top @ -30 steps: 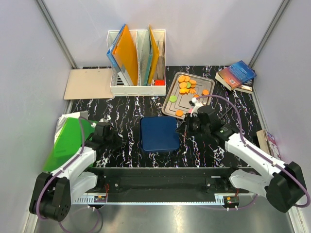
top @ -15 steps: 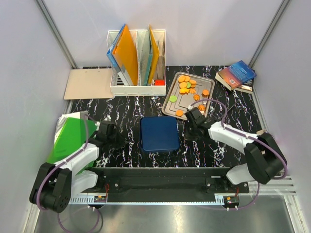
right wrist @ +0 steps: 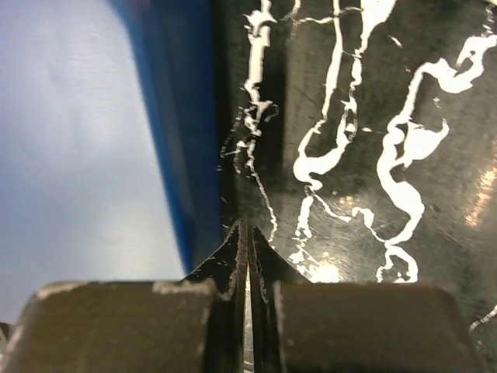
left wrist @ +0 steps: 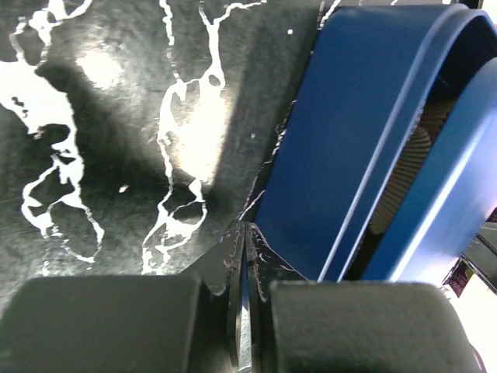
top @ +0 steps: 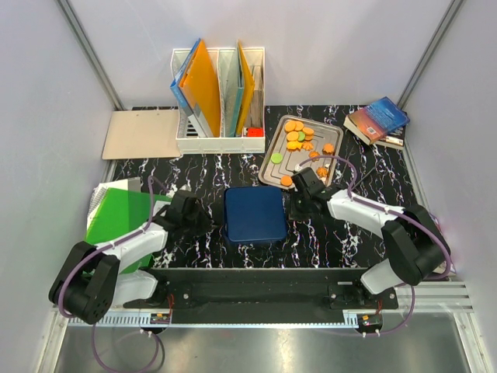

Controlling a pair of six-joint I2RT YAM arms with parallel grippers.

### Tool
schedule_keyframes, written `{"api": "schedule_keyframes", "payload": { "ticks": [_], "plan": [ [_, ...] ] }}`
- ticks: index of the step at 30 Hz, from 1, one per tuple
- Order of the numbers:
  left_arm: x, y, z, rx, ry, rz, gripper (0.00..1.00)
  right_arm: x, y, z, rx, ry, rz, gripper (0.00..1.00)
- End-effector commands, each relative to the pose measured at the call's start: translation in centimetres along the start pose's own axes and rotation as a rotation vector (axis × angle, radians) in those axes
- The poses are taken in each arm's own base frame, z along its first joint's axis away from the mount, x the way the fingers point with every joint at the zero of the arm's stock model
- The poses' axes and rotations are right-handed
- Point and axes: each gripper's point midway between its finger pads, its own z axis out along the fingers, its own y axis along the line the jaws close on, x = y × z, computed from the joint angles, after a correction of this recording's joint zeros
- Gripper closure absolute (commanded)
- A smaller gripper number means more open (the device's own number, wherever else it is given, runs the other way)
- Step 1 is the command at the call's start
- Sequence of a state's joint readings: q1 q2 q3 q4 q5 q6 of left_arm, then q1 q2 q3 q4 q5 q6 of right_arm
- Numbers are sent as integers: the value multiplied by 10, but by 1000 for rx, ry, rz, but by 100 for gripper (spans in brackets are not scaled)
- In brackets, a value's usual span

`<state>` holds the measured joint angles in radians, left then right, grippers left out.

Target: Pack the cookies

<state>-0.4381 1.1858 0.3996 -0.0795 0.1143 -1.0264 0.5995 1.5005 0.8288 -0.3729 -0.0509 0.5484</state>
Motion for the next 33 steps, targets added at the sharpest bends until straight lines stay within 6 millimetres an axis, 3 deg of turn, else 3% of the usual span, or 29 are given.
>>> {"api": "schedule_keyframes", "payload": {
  "ticks": [1,12,19,26,33],
  "plan": [
    [-15,-29,0,72,-54,5,96,-17,28,-6,-109,-48,-1,100],
    [-11,-28,0,75,-46,13,96,-19,56,-8,-271,-53,1,100],
    [-10,-25,0,72,-49,13,96,-21,57,-10,-275,-69,-3,100],
    [-13,-19,-3,42,-71,21,96,-36,37,-19,-161,-160,3,100],
    [-16,-16,-5,27,-84,25,96,-28,25,-10,-85,-101,-3,100]
  ]
}}
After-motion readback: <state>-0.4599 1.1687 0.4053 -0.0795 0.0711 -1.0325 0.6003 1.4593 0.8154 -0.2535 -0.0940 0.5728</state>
